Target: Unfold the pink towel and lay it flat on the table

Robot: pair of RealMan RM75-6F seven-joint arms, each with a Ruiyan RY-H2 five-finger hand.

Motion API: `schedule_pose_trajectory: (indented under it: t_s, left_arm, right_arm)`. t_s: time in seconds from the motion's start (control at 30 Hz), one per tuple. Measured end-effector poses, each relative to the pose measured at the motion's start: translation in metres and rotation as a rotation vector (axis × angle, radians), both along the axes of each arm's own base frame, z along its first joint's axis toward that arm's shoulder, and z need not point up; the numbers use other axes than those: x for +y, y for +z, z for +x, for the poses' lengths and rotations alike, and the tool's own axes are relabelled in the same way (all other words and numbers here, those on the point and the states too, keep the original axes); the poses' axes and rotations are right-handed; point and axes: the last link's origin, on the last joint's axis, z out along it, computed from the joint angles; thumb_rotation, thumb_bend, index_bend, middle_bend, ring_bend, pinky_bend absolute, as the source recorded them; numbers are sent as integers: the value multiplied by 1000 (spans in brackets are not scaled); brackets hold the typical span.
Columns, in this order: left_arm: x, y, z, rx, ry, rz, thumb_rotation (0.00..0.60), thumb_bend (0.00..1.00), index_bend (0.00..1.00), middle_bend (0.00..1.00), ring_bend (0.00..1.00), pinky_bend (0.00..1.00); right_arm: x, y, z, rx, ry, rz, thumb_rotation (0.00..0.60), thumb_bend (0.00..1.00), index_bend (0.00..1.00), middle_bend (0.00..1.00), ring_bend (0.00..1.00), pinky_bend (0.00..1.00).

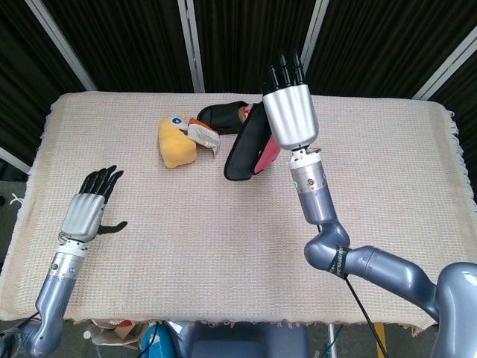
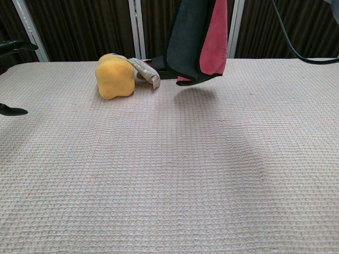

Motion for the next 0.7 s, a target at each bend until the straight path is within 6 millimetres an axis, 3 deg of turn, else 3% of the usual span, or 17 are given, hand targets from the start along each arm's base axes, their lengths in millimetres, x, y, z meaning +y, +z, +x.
schedule_pose_trajectory:
  t_s: [0.3, 0.5, 0.7]
  left_arm:
    - [16, -7, 27, -79, -37, -4, 600, 43, 0, 0, 0, 0]
    - [41, -19, 70, -203, -73, -15, 600, 43, 0, 0, 0, 0]
    - [55, -47, 123, -346, -92, -62, 600, 43, 9, 0, 0, 0]
  right_arm:
    - [24, 4, 11, 3, -54, -19, 600, 661, 713, 315, 131, 121]
    - [29, 7, 12, -5, -64, -17, 600, 661, 713, 315, 131, 121]
    - [36, 11, 9, -6, -83, -22, 600, 661, 713, 315, 131, 121]
